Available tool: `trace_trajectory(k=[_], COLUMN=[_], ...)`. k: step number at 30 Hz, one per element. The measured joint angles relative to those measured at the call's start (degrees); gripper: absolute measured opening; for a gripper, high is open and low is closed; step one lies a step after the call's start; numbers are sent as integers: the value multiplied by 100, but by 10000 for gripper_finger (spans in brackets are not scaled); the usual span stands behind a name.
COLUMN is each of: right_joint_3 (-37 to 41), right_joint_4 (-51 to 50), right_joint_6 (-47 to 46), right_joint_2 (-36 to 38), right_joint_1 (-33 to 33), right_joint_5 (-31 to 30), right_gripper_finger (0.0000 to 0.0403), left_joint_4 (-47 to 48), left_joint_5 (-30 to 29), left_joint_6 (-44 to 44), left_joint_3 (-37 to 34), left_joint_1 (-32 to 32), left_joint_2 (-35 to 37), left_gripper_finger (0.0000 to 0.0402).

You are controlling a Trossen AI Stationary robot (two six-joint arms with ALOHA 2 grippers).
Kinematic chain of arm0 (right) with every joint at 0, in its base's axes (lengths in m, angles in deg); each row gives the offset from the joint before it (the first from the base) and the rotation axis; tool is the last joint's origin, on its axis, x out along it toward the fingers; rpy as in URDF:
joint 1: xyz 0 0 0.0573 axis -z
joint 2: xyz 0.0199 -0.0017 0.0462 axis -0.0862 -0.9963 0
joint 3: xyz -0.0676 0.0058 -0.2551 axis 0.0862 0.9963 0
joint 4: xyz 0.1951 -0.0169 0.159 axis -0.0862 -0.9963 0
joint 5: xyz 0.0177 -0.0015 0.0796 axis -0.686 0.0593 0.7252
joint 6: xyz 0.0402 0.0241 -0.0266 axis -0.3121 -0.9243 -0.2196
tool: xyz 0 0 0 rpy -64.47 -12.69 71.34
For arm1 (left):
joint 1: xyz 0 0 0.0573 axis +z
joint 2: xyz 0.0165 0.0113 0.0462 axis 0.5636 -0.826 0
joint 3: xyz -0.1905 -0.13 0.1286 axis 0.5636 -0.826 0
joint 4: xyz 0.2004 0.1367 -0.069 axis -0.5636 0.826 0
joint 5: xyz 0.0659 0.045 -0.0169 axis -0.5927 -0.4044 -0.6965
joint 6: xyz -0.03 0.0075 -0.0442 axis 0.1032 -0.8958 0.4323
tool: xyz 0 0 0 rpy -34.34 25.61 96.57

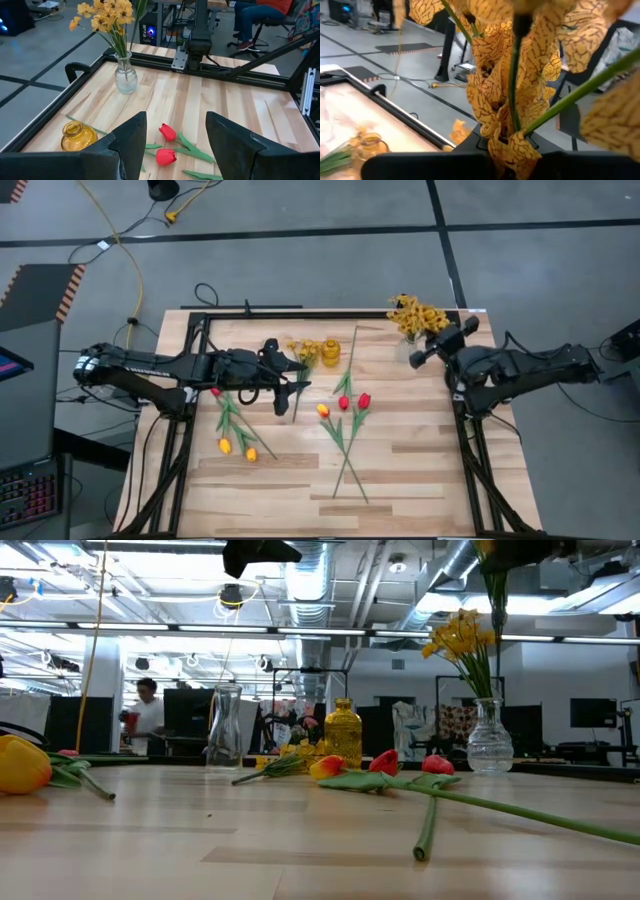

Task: Sort flowers into vase by color
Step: Put the left yellow flowers into the right transparent flower vase

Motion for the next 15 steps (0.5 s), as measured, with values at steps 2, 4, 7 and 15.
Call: trace_trajectory(k=[2,4,7,15], right_joint_3=[114,247,356,372], right_joint_4=[-38,-35,-22,-9], right_joint_6=[-180,-255,-280,-383], right_joint_2=[0,0,-4,9], right_joint_1=[117,233,398,570], right_joint_5=[-5,-4,-3,1], right_gripper_finger=[46,46,46,46], left_joint_4=[-1,0,0,0], left_joint_5=[0,0,1,0], left_joint_6=[2,2,2,44], left_joint_3=[0,0,0,0], left_joint_1=[0,0,0,0], left_joint_2=[0,0,0,0], left_gripper_finger=[192,192,192,192])
